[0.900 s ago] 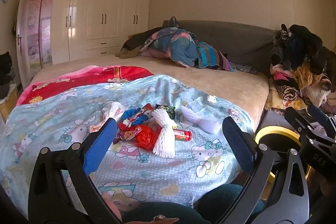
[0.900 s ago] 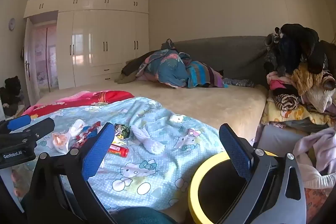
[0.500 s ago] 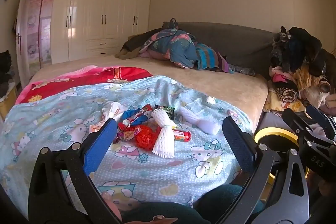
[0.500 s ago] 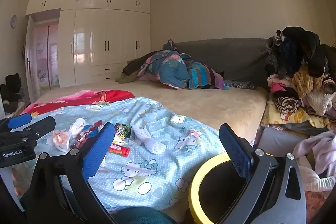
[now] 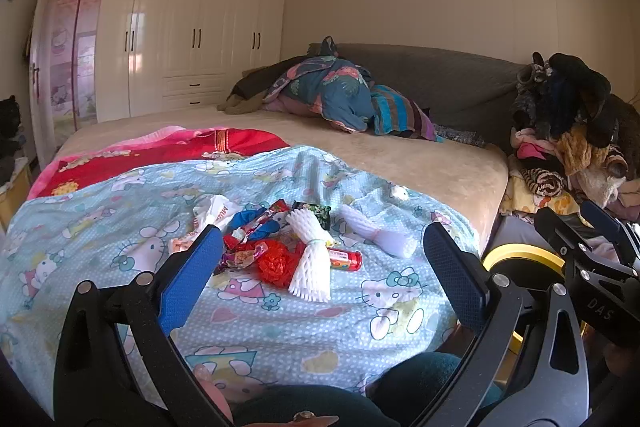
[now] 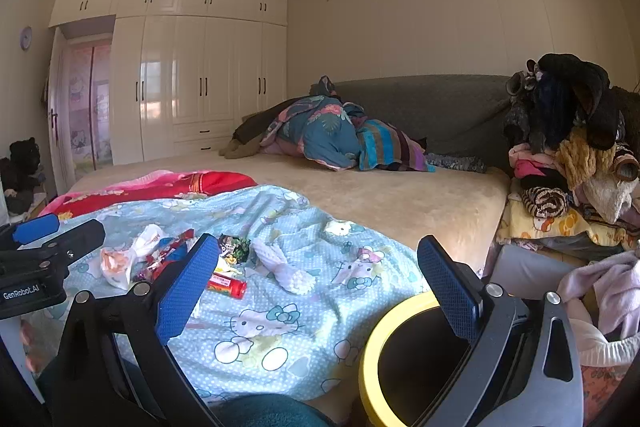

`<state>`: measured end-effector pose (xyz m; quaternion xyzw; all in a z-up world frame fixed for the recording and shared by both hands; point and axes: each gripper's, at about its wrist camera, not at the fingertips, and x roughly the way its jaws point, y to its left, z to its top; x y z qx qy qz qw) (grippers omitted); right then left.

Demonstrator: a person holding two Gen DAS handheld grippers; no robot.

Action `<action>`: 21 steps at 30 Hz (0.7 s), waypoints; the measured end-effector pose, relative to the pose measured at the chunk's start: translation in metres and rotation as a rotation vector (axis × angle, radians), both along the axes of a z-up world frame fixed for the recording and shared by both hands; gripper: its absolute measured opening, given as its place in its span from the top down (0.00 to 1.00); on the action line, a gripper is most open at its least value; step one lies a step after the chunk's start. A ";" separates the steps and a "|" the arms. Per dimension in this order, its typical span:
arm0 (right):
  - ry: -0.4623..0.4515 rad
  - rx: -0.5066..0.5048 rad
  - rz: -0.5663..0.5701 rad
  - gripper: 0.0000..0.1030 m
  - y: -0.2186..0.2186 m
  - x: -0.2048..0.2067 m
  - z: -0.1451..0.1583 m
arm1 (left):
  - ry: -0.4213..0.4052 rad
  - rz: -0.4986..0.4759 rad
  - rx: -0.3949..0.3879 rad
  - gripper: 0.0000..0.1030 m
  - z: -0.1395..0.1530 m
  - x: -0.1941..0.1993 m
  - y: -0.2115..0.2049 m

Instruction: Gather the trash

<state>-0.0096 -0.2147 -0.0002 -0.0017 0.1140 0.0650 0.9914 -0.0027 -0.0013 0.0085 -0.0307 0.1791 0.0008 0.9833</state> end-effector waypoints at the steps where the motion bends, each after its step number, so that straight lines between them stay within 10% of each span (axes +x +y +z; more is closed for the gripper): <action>1: -0.001 -0.001 -0.001 0.06 0.000 0.000 0.000 | -0.002 0.000 0.000 0.10 -0.001 -0.001 0.000; 21: -0.006 -0.002 -0.010 0.06 -0.001 -0.002 0.002 | -0.007 -0.002 -0.001 0.10 -0.002 -0.001 0.002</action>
